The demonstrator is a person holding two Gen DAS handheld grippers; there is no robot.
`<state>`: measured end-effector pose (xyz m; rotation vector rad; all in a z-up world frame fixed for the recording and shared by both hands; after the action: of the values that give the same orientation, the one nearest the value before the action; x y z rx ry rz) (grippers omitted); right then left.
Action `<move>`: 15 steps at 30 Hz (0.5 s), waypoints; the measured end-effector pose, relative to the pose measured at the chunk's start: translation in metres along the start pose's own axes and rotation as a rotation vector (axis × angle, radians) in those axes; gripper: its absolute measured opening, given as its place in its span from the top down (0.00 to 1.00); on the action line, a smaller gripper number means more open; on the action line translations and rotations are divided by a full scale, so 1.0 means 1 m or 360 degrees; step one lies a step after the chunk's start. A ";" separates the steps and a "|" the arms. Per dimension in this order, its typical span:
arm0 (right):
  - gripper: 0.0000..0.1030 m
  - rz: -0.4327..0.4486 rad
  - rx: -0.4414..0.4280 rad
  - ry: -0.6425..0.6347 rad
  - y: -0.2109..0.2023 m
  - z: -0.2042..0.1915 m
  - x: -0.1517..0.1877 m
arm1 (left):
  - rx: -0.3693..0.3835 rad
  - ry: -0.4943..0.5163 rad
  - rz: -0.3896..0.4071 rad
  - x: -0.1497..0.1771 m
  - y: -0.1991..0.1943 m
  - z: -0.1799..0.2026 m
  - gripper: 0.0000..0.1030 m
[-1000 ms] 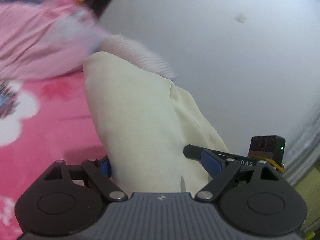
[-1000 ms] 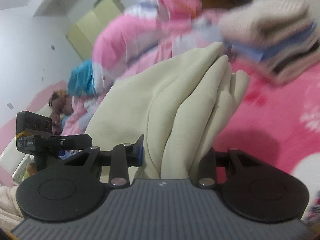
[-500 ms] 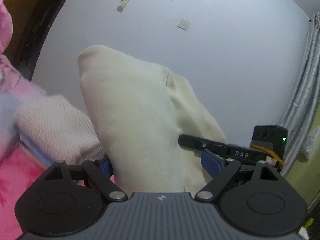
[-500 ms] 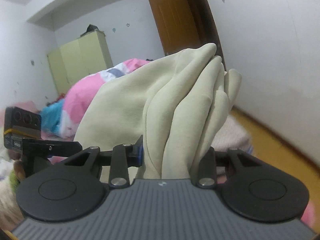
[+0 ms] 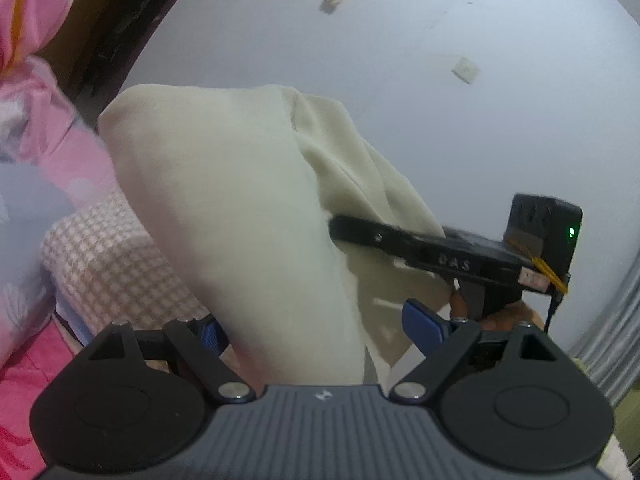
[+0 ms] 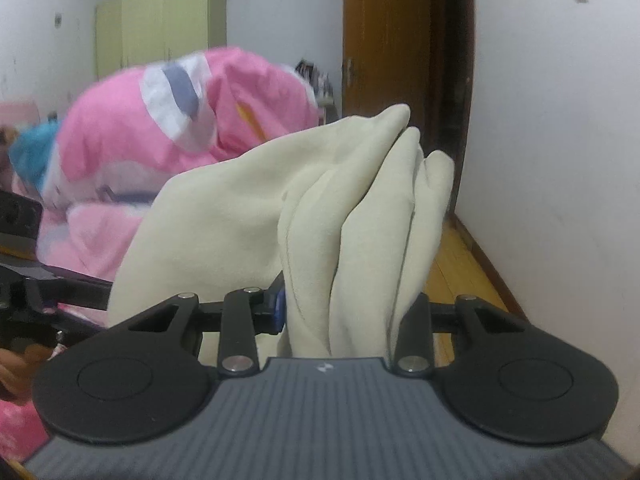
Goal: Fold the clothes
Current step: 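Lift the bundle with both grippers and lower it onto the towel stack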
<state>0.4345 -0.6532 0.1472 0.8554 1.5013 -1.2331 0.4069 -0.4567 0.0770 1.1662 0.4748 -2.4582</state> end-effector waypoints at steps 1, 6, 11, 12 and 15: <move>0.64 -0.0015 -0.0002 0.0004 0.012 0.001 0.005 | -0.0010 -0.0026 0.0004 0.002 0.006 -0.011 0.15; 0.54 -0.0083 0.0047 0.0104 0.073 0.011 0.043 | -0.0082 -0.0199 -0.0045 0.023 0.034 -0.067 0.15; 0.25 0.0075 0.0183 0.0425 0.072 0.040 0.070 | -0.0002 -0.0307 -0.0014 0.024 0.031 -0.085 0.15; 0.25 0.0141 0.0203 0.0499 0.065 0.047 0.071 | 0.0002 -0.0315 -0.0007 0.022 0.027 -0.088 0.15; 0.24 0.0353 0.0341 0.0650 0.032 0.062 0.072 | 0.0008 -0.0362 0.0016 0.018 0.006 -0.105 0.14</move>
<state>0.4594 -0.7105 0.0686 1.4459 1.5517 -1.1094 0.4685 -0.4177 -0.0015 0.8731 0.3949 -2.5442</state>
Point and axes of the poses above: each gripper's, at about its wrist camera, not at the fingertips, and y roughly the way its jaws point, z to its right, x to its underside, the point moved 6 cm from there along y, roughly the way its jaws point, and after that the axes turned 12 degrees about z, right-handed, at the moved point
